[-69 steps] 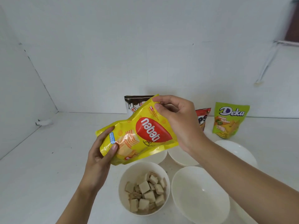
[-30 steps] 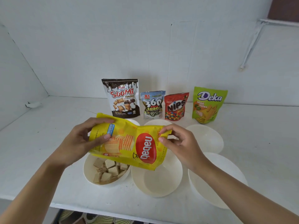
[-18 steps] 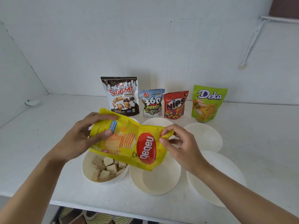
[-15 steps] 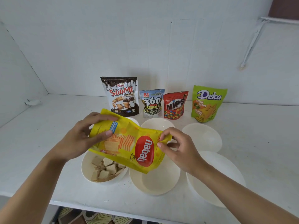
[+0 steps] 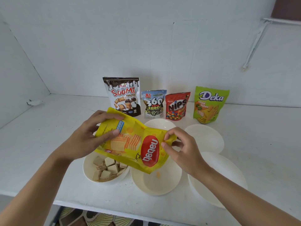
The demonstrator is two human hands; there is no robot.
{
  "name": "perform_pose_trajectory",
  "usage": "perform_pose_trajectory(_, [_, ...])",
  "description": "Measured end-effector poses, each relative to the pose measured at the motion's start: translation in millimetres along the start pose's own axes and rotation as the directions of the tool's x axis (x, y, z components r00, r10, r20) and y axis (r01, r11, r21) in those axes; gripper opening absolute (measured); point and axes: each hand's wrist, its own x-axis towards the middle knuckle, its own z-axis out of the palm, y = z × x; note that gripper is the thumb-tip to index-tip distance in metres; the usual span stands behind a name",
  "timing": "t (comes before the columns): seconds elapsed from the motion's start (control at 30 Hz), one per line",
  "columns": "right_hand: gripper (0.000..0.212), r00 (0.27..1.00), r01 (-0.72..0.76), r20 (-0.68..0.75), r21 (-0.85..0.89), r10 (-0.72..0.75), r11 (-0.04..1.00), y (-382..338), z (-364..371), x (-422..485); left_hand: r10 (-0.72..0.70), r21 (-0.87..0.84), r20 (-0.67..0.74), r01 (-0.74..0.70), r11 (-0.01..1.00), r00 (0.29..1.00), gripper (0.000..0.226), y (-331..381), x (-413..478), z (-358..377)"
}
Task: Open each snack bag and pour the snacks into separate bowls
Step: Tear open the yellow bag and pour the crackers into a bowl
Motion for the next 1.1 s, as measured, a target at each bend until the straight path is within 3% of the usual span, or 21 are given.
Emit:
perform_pose_trajectory(0.13, [0.019, 0.995, -0.010, 0.094, -0.029, 0.013, 1.000, -1, 1, -2, 0.000, 0.004, -0.004, 0.000, 1.000, 1.000, 0.039, 1, 1, 0])
perform_pose_trajectory(0.27, [0.019, 1.000, -0.027, -0.011, 0.024, 0.027, 0.999, -2, 1, -2, 0.005, -0.026, -0.009, -0.006, 1.000, 1.000, 0.039, 2, 2, 0])
perform_pose_trajectory(0.43, [0.018, 0.998, -0.045, 0.033, 0.024, 0.044, 0.999, -1, 4, -5, -0.009, -0.022, -0.007, 0.009, 1.000, 1.000, 0.040, 1, 1, -2])
perform_pose_trajectory(0.6, [0.019, 0.998, -0.045, -0.034, 0.020, 0.045, 0.999, 1, 5, -5, -0.021, -0.042, -0.001, 0.021, 0.999, 1.000, 0.043, -4, -1, 0])
perform_pose_trajectory(0.73, [0.018, 0.998, -0.049, 0.050, 0.019, 0.048, 0.999, -1, 6, -7, -0.022, -0.027, -0.010, 0.022, 0.999, 1.000, 0.042, -2, 0, -2])
perform_pose_trajectory(0.87, [0.019, 0.999, -0.037, -0.007, 0.015, 0.037, 0.999, -1, 5, -6, 0.008, -0.006, -0.011, -0.008, 1.000, 1.000, 0.041, 1, 2, -1])
perform_pose_trajectory(0.97, [0.018, 0.996, -0.046, 0.070, -0.001, 0.046, 0.999, -1, 4, -6, 0.004, 0.018, -0.010, -0.004, 1.000, 1.000, 0.043, 3, 3, -3])
perform_pose_trajectory(1.1, [0.018, 0.998, -0.009, -0.062, 0.027, 0.011, 1.000, -2, 3, -6, 0.018, -0.014, -0.034, -0.018, 1.000, 0.999, 0.043, 6, 3, -1])
